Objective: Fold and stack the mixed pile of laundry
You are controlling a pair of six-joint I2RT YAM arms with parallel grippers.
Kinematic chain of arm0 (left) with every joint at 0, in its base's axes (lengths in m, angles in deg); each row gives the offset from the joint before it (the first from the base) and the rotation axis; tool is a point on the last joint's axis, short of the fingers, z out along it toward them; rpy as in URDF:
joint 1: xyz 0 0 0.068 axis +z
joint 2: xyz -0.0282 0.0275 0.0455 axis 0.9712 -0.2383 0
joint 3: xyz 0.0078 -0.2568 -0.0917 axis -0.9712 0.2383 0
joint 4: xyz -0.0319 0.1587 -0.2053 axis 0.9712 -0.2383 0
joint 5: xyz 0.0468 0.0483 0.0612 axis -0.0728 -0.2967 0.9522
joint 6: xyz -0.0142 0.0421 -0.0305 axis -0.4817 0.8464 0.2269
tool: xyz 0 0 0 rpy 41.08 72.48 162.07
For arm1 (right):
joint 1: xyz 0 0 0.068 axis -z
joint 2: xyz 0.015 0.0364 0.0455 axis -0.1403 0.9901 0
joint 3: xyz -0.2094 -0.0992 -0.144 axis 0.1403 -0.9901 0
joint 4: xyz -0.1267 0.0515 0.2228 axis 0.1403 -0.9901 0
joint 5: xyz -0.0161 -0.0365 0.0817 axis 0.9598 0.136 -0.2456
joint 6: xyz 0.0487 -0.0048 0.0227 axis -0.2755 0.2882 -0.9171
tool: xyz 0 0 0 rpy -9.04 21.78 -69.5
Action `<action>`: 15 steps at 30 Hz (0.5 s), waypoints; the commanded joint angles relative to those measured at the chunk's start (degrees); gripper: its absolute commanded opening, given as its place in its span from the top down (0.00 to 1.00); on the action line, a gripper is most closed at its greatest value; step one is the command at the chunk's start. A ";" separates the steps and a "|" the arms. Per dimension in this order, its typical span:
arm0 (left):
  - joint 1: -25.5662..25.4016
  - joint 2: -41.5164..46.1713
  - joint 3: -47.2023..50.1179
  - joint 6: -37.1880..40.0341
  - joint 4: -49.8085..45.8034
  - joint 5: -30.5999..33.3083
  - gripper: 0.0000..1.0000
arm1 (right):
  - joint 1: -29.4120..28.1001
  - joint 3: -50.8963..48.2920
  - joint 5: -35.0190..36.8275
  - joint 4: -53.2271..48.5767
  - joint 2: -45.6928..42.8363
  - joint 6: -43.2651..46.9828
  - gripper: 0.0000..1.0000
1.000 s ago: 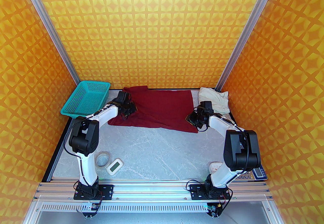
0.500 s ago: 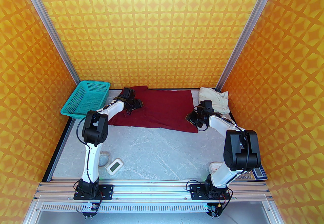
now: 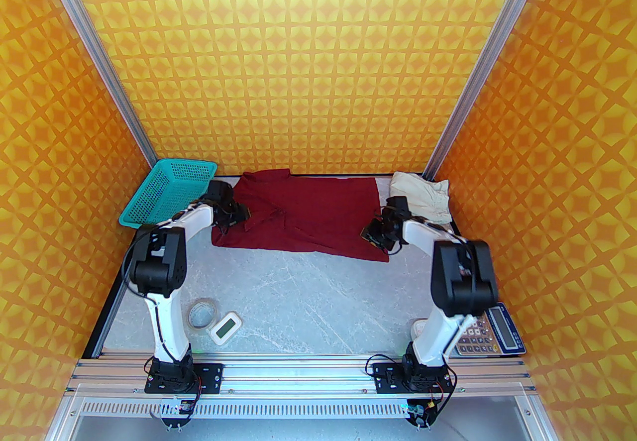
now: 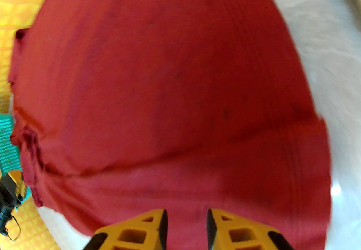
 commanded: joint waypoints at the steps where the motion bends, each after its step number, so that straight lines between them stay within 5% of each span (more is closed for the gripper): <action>1: 0.77 1.04 5.09 -2.83 3.24 -1.71 0.64 | -0.03 -0.67 1.71 -1.91 2.15 -0.50 0.71; 15: 1.03 24.18 37.24 -4.26 -1.15 -1.53 0.64 | 0.32 -22.43 4.66 -8.09 -16.29 1.94 0.67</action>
